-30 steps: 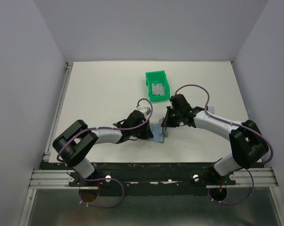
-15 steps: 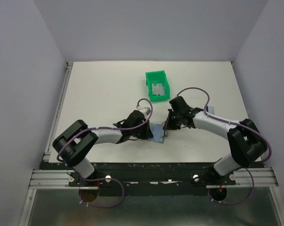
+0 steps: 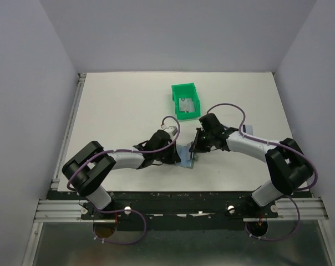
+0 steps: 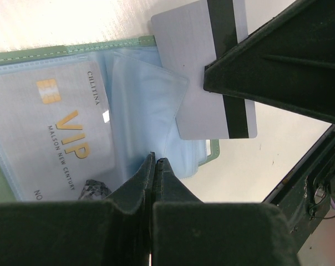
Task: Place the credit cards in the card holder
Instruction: Insert the credit card into the card holder.
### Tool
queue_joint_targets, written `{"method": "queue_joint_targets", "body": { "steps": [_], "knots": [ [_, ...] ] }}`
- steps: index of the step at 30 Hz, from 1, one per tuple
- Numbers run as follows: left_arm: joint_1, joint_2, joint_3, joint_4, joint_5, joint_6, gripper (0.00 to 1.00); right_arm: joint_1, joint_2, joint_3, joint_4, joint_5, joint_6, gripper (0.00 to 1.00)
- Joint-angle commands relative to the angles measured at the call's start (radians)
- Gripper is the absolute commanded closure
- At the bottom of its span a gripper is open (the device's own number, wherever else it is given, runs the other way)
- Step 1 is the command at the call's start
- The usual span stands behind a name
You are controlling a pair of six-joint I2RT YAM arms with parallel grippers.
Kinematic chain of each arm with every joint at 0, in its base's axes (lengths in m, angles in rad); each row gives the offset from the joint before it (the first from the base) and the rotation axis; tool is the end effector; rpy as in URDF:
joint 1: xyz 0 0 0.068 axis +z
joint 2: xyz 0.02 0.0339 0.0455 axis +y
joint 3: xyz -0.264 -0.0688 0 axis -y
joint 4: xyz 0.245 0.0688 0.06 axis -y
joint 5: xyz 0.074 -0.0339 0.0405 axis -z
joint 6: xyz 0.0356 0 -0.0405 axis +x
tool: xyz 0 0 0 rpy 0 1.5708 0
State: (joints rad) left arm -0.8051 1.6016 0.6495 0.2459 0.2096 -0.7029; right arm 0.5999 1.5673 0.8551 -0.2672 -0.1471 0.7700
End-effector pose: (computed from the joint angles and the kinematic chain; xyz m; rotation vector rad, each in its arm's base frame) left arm 0.2039 -0.2228 0.1420 0.2462 2.4638 -0.9708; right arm 0.2485 0.1763 0.1721 0.1687 2.6903 0.6732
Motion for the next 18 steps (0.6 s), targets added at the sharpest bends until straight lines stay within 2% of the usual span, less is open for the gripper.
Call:
{"method": "queue_joint_targets", "body": {
  "steps": [1,7,18],
  "knots": [
    [0.000,0.001,-0.007,-0.022,-0.030,0.008,1.00,-0.008,0.022,-0.030,0.071,-0.054,-0.006,1.00],
    [0.000,-0.075,0.006,-0.066,-0.045,0.013,1.00,-0.008,0.028,-0.045,0.138,-0.106,-0.011,1.00],
    [0.017,-0.327,0.053,-0.220,-0.108,0.048,1.00,-0.008,0.056,-0.025,0.256,-0.241,0.003,1.00]
  ]
}}
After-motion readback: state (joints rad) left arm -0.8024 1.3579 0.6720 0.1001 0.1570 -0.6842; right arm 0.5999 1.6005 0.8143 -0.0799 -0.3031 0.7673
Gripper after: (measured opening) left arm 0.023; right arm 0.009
